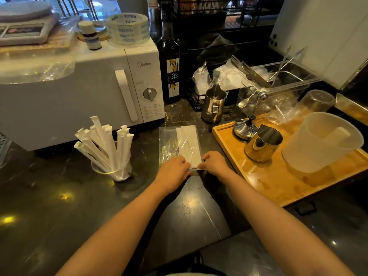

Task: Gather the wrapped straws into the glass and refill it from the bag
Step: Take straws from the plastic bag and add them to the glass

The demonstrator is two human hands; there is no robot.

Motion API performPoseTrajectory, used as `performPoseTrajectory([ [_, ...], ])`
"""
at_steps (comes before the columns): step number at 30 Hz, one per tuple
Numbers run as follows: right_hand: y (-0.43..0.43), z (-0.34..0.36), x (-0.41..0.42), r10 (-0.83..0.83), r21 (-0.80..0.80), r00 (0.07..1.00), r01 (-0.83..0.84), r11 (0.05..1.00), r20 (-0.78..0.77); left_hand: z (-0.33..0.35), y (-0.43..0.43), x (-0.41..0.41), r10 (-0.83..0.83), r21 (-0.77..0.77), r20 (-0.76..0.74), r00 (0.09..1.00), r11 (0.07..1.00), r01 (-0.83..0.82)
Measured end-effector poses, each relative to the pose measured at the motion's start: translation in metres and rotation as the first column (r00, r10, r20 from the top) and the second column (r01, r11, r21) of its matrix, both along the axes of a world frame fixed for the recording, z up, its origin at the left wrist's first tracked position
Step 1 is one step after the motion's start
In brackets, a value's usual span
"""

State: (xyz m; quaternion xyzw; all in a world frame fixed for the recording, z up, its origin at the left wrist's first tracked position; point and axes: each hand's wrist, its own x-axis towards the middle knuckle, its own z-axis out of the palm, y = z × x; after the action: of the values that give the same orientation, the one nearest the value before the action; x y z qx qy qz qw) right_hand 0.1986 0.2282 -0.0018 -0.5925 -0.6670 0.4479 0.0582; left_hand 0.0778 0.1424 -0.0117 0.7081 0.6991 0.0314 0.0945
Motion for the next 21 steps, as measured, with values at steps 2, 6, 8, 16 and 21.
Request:
performPoseTrajectory([
  [2, 0.002, 0.001, 0.001, -0.012, -0.033, 0.999, 0.011, 0.999, -0.048, 0.004, 0.002, -0.003, -0.006, 0.019, 0.002, 1.0, 1.0, 0.006],
  [6, 0.006, 0.01, 0.002, -0.056, -0.092, 0.99, 0.044, 0.995, -0.133, 0.011, 0.009, -0.005, -0.002, -0.01, 0.008, 1.0, 1.0, 0.002],
  [8, 0.008, 0.017, 0.001, -0.082, -0.111, 0.98, 0.062, 0.992, -0.181, 0.016, 0.013, -0.006, 0.039, -0.002, 0.075, 0.996, 0.999, -0.039],
  [16, 0.014, 0.054, -0.002, -0.161, -0.171, 0.871, 0.09, 0.981, -0.465, 0.057, 0.035, -0.008, 0.173, 0.061, 0.421, 0.89, 0.974, -0.218],
  [21, 0.013, 0.069, -0.001, -0.076, -0.11, 0.751, 0.004, 0.994, -0.656, 0.088, 0.044, -0.007, 0.184, 0.056, 0.687, 0.703, 0.951, -0.305],
])
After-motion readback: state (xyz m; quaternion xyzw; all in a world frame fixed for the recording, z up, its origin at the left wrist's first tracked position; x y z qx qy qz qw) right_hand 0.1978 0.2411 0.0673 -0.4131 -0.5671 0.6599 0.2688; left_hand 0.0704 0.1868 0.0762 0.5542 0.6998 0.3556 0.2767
